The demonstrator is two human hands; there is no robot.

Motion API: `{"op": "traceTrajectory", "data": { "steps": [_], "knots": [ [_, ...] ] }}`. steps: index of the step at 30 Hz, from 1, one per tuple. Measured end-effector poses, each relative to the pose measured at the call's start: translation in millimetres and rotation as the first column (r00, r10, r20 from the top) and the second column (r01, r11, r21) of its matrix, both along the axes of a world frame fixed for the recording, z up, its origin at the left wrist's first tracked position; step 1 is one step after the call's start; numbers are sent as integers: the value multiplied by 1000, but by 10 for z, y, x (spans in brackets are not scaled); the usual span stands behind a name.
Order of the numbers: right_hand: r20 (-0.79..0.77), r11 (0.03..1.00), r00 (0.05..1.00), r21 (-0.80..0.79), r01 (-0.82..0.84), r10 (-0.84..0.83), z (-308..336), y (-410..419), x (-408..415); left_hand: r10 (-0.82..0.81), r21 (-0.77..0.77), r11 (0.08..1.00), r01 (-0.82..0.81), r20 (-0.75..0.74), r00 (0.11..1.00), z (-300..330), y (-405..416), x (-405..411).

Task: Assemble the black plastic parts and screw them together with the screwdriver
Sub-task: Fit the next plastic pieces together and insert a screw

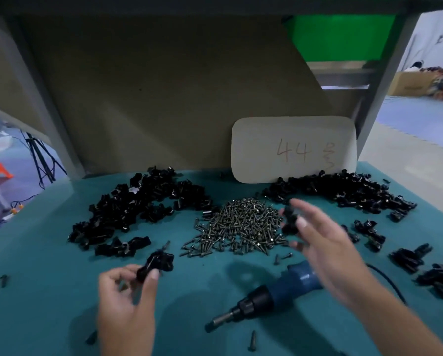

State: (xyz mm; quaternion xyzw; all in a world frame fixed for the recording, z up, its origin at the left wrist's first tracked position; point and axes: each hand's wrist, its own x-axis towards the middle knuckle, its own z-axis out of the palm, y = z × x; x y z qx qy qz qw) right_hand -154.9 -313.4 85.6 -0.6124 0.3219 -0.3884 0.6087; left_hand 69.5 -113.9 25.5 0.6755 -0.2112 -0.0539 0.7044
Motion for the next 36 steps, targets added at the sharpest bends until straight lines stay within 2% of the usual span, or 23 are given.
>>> {"op": "traceTrajectory", "data": {
  "steps": [1, 3, 5, 8, 13, 19, 24, 28, 31, 33, 36],
  "knots": [
    [60, 997, 997, 53, -54, 51, -77, 242, -1, -70, -37, 997, 68, -77, 995, -76, 13, -122],
    [174, 979, 978, 148, -143, 117, -280, 605, 37, -199, -51, 979, 195, -101, 975, -189, 40, -300],
    [187, 973, 975, 173, -154, 121, -453, 848, 107, -317, -61, 948, 311, -127, 940, -234, 32, -364],
    [120, 993, 987, 49, -111, 105, -595, 1022, 204, -417, -194, 904, 380, -214, 883, -270, 29, -375],
    [61, 967, 989, -225, -116, 133, -666, 1199, 205, -562, -277, 821, 499, -240, 792, -280, 71, -444],
    [-39, 887, 999, -461, -41, 25, -682, 1320, 163, -584, -318, 800, 509, -217, 783, -144, 119, -543],
    [-65, 776, 997, -631, -2, -50, -659, 1334, 133, -531, -326, 839, 436, -318, 785, -50, 125, -538],
    [-88, 753, 993, -659, 5, -84, -672, 1302, 154, -592, -474, 790, 390, -423, 686, -69, 119, -497],
    [-92, 750, 988, -660, 35, -127, -710, 1286, 147, -663, -507, 736, 449, -405, 629, -87, 152, -477],
    [-95, 744, 985, -667, 44, -143, -733, 1274, 150, -688, -486, 717, 500, -375, 622, -98, 158, -478],
    [-108, 760, 984, -649, 37, -141, -762, 1243, 137, -665, -413, 740, 531, -328, 672, -85, 132, -507]
  ]
}}
